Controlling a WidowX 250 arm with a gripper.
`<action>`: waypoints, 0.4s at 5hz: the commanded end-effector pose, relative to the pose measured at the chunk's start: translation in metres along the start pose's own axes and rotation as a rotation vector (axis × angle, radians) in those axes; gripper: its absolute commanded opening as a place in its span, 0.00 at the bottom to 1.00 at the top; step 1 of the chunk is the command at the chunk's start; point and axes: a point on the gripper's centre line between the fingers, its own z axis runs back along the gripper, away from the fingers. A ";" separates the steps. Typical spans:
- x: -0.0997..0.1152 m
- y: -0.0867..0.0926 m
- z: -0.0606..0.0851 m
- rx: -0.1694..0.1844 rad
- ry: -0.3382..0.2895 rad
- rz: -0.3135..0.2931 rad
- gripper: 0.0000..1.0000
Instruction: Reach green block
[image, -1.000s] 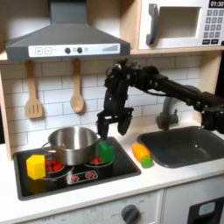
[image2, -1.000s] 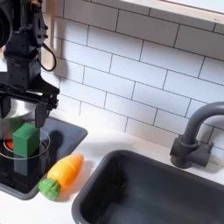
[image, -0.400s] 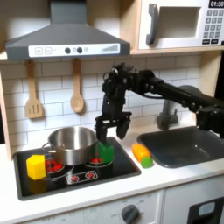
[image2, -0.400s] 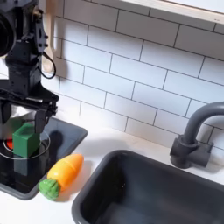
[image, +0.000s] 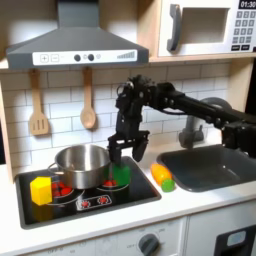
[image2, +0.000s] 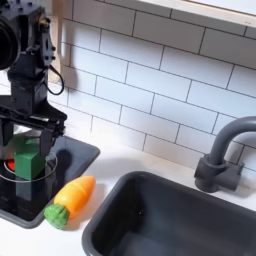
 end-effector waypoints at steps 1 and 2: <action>0.001 0.001 -0.014 0.014 0.031 -0.003 1.00; 0.004 0.002 -0.018 0.014 0.032 -0.002 1.00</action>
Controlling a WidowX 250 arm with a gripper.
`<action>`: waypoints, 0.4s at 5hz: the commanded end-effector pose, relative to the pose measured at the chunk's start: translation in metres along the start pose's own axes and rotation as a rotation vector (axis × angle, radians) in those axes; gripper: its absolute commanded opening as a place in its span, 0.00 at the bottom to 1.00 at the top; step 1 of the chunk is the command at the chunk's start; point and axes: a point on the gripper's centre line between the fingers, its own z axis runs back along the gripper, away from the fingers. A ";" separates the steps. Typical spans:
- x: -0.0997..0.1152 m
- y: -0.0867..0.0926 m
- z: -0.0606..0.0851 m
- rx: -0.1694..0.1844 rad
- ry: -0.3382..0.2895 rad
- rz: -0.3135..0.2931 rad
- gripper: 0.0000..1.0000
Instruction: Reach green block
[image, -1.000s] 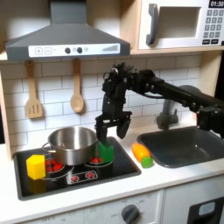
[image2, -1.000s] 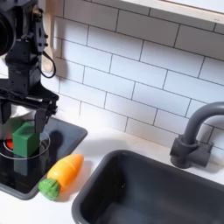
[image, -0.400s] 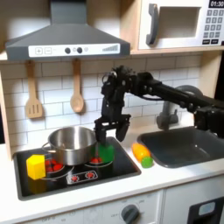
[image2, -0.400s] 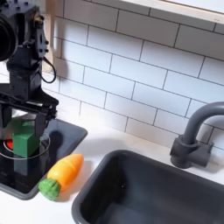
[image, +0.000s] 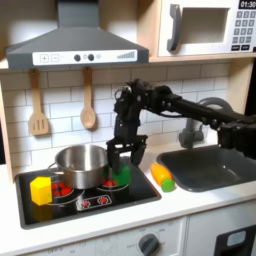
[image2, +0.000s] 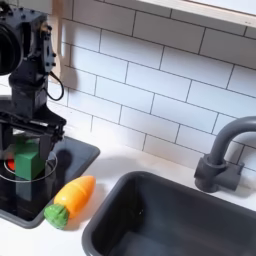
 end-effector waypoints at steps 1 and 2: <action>0.002 -0.002 -0.015 -0.003 0.033 -0.005 1.00; 0.003 -0.003 -0.020 -0.002 0.042 -0.007 1.00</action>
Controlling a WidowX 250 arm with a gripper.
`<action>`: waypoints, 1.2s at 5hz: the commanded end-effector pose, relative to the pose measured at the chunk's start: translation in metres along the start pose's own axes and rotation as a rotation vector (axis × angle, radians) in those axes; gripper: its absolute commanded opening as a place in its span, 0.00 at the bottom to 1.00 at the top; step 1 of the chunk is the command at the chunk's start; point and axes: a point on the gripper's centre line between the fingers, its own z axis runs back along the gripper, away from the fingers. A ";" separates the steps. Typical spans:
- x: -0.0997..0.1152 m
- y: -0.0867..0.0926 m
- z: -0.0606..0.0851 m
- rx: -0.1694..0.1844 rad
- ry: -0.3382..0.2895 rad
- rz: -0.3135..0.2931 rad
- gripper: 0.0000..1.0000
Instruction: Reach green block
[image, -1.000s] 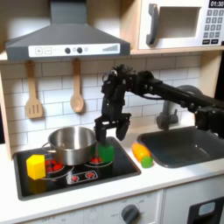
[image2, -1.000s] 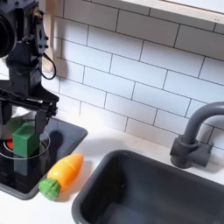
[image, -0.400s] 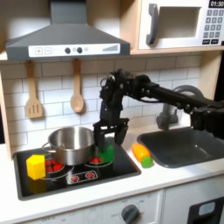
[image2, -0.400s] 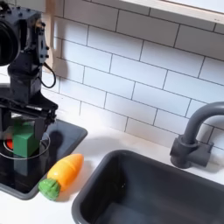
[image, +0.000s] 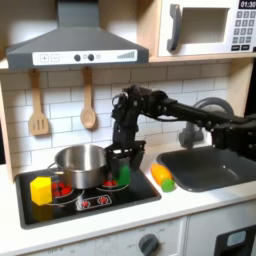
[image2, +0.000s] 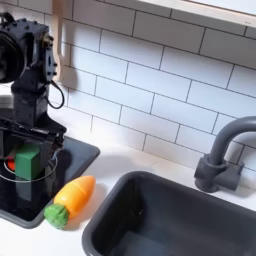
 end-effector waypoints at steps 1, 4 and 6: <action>0.003 -0.006 -0.012 -0.002 0.023 -0.003 1.00; 0.005 -0.002 -0.027 0.000 0.053 0.006 1.00; 0.002 -0.002 -0.029 0.000 0.057 -0.004 1.00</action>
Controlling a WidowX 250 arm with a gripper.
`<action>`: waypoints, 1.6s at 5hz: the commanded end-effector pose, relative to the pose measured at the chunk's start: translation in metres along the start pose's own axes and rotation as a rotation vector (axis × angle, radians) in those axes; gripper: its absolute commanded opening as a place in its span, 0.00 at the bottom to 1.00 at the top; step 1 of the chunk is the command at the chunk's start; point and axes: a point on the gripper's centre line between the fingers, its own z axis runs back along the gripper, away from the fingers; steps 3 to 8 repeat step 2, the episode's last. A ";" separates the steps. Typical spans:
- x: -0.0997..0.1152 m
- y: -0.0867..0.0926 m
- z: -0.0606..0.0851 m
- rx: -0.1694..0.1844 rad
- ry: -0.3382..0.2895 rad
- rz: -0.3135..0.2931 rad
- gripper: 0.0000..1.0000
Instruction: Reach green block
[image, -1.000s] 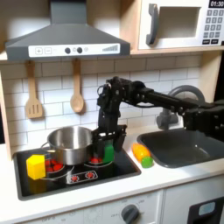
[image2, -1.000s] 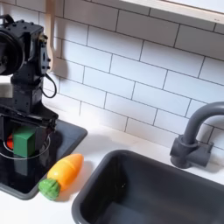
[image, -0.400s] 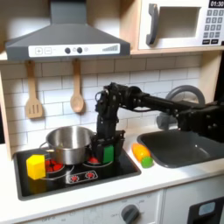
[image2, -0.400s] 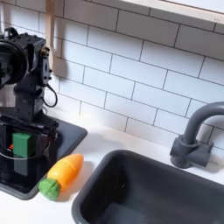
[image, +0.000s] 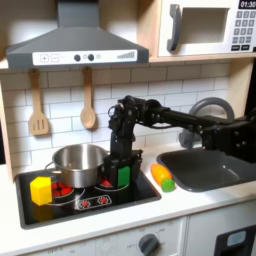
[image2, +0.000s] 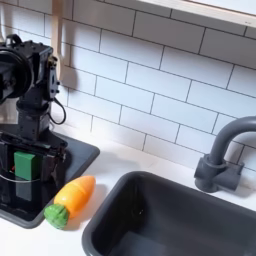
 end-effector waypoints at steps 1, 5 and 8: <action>0.000 0.000 -0.001 0.000 -0.002 -0.007 1.00; 0.000 0.001 -0.001 0.005 -0.001 -0.007 1.00; 0.000 0.001 -0.001 0.005 -0.001 -0.007 1.00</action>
